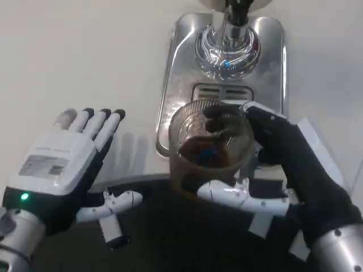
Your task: Grasp the cup under the faucet to collect the drink, then remove the cup.
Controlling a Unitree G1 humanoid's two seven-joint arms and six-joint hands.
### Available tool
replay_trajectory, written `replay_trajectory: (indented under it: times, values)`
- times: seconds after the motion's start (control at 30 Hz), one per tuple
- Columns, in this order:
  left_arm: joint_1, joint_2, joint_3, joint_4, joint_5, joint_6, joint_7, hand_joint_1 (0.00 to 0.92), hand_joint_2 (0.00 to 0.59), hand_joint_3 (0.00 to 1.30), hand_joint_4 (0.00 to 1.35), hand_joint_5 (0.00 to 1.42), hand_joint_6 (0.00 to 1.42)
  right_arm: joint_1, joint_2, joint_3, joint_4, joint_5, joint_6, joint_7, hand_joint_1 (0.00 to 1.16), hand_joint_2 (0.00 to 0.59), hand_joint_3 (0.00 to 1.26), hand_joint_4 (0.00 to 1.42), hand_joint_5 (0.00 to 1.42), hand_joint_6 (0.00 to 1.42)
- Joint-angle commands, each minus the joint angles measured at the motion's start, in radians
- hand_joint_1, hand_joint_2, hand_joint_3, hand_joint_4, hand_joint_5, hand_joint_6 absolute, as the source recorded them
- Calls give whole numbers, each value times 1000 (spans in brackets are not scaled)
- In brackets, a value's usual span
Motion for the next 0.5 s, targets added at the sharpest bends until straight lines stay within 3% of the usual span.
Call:
replay_trajectory:
  times: [0.03, 0.27, 0.5]
  values:
    - [70, 14, 36, -72, -8, -18, -20, 0, 142, 0, 0, 0, 0, 49, -19, 12, -108, 12, 9, 38, 1162, 245, 769, 786, 840, 1097]
    - [140, -1, 65, -131, -20, -43, -30, 0, 144, 0, 0, 0, 0, 77, -49, -17, -168, 16, 17, 73, 1162, 243, 787, 802, 848, 1102]
    - [153, -19, 64, -135, -23, -53, -30, 0, 141, 0, 0, 0, 0, 67, -58, 3, -163, 0, 4, 69, 1162, 243, 792, 818, 858, 1104]
